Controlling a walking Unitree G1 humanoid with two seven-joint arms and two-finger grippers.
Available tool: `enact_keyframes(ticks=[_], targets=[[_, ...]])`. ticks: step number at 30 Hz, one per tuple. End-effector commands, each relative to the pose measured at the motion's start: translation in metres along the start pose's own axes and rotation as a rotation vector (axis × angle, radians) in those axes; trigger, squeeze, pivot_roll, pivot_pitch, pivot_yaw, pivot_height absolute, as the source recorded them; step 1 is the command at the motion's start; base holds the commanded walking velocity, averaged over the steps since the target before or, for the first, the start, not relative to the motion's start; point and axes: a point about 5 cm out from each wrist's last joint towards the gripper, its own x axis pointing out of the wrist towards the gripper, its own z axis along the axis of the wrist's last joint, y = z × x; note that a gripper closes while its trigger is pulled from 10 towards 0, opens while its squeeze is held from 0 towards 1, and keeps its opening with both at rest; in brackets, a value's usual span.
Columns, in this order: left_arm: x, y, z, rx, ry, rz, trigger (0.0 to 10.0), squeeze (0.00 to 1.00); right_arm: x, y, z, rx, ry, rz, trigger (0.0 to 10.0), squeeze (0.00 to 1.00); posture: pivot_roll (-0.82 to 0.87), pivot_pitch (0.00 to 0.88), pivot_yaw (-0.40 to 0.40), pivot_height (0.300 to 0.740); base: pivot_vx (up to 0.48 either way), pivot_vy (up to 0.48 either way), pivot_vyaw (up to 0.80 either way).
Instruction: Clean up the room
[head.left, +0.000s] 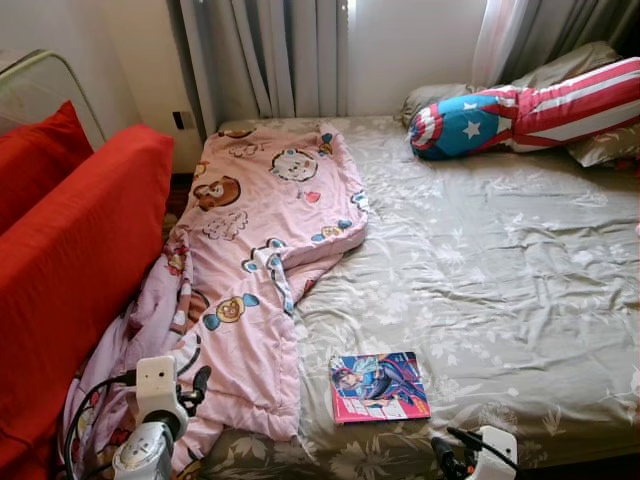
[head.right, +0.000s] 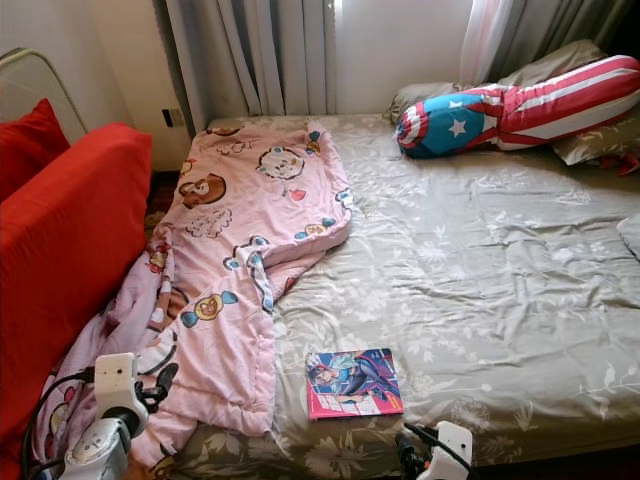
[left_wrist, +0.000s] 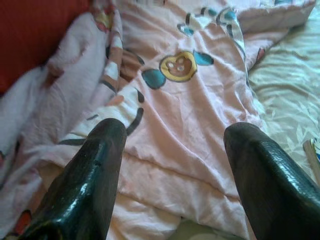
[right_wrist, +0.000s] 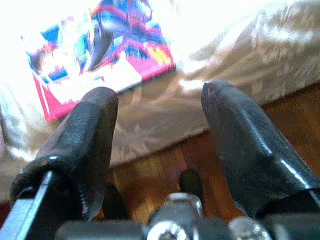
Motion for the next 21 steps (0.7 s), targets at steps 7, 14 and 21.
enact_keyframes(ticks=[7, 14, 21], targets=[[-0.014, 0.002, 0.006, 0.040, -0.078, -0.025, 10.0, 0.00, -0.001, 0.008, 0.041, -0.081, -0.325, 0.004, 10.0, 0.00, 0.07, 0.000, -0.003, 0.740, 0.000, 0.000, 0.00], [-0.008, -0.011, 0.018, 0.014, -0.120, -0.072, 10.0, 0.00, 0.000, 0.010, 0.062, -0.122, -0.419, -0.008, 10.0, 0.00, 0.04, 0.000, -0.011, 0.740, 0.000, 0.000, 0.00], [-0.001, -0.024, 0.037, -0.002, -0.175, -0.125, 10.0, 0.00, -0.007, 0.013, 0.076, -0.136, -0.488, 0.068, 10.0, 0.00, 0.03, 0.000, -0.026, 0.740, 0.000, 0.000, 0.00]])
